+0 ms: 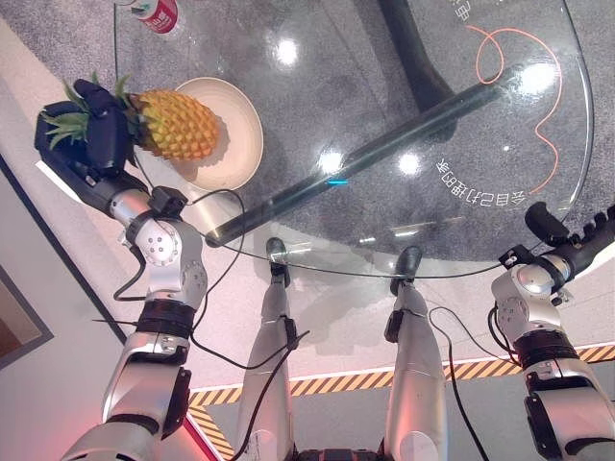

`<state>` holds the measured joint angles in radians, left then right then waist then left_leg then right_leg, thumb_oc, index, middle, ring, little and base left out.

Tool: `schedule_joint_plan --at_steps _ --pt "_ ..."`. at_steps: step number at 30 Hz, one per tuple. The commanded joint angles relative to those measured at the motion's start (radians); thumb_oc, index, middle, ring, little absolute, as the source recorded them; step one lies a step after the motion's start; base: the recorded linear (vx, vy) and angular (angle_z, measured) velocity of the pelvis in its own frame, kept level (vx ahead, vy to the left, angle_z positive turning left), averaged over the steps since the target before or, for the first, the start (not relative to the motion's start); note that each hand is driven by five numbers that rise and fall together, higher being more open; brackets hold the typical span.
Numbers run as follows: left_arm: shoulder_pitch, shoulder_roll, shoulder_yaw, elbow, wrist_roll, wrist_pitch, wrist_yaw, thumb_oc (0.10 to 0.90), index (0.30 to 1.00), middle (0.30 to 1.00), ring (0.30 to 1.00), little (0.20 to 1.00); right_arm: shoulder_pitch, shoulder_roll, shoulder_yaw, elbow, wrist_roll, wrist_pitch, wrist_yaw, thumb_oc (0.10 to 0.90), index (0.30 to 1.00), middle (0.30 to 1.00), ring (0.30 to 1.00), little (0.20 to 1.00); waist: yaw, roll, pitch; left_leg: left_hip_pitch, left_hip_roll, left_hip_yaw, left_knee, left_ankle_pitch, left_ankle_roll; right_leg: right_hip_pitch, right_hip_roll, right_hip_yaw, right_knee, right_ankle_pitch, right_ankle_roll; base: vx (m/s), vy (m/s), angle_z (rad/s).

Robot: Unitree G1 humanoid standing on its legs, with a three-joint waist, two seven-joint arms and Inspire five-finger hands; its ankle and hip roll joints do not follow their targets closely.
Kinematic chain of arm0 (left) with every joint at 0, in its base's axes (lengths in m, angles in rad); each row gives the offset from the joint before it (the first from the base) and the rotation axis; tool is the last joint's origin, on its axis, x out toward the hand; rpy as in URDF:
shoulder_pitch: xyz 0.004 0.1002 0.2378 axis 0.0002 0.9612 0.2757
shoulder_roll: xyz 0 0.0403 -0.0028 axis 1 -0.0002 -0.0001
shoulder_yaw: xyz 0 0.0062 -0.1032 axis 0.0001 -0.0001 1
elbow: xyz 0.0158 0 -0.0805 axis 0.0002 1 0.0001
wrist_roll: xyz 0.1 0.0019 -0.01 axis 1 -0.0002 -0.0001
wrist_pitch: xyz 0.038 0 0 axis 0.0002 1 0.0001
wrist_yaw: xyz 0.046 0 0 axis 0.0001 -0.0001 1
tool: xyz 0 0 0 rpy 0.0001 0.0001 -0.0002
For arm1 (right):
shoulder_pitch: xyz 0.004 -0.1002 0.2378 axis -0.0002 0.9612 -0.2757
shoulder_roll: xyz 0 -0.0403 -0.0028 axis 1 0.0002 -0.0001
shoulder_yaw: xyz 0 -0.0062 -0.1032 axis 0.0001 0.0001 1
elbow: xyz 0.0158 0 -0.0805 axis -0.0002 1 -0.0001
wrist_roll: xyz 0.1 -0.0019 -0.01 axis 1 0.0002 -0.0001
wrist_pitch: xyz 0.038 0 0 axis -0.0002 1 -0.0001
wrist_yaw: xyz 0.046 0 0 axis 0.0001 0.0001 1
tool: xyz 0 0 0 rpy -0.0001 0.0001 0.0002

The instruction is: Pick up the fruit to the plate

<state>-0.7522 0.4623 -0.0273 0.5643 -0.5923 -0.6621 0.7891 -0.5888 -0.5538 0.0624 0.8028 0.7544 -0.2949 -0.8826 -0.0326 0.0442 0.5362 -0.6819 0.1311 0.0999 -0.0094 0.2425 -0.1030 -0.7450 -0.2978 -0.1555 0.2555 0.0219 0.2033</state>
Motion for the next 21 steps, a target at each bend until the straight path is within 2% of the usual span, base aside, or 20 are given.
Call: schedule_joint_plan --at_steps 1,10,21 --pt "-0.16 0.139 0.012 0.002 0.153 -0.109 0.071 0.1 0.3 0.3 0.3 0.2 -0.034 -0.088 -0.043 0.055 0.037 -0.085 0.036 0.8 0.9 0.9 0.9 0.9 0.031 -0.047 -0.016 0.034 0.072 0.007 0.064 -0.084 -0.073 0.056 -0.014 -0.082 -0.088 0.115 0.017 0.0 0.0 0.0" --pt "-0.206 0.191 -0.04 0.102 0.288 -0.106 0.21 0.1 0.3 0.3 0.3 0.2 -0.049 -0.11 -0.029 0.245 0.073 -0.091 0.126 0.8 0.9 0.9 0.9 0.9 0.03 -0.04 -0.016 0.023 0.07 0.004 0.078 -0.093 -0.074 0.048 -0.007 -0.073 -0.084 0.105 0.013 0.0 0.0 0.0" --pt "-0.239 0.178 -0.086 0.132 0.322 -0.095 0.197 0.1 0.3 0.3 0.3 0.2 -0.07 -0.098 -0.029 0.378 0.104 -0.075 0.196 0.8 0.9 0.9 0.9 0.9 0.034 -0.042 -0.016 0.006 0.066 -0.005 0.09 -0.103 -0.068 0.035 0.005 -0.07 -0.075 0.098 0.01 0.0 0.0 0.0"
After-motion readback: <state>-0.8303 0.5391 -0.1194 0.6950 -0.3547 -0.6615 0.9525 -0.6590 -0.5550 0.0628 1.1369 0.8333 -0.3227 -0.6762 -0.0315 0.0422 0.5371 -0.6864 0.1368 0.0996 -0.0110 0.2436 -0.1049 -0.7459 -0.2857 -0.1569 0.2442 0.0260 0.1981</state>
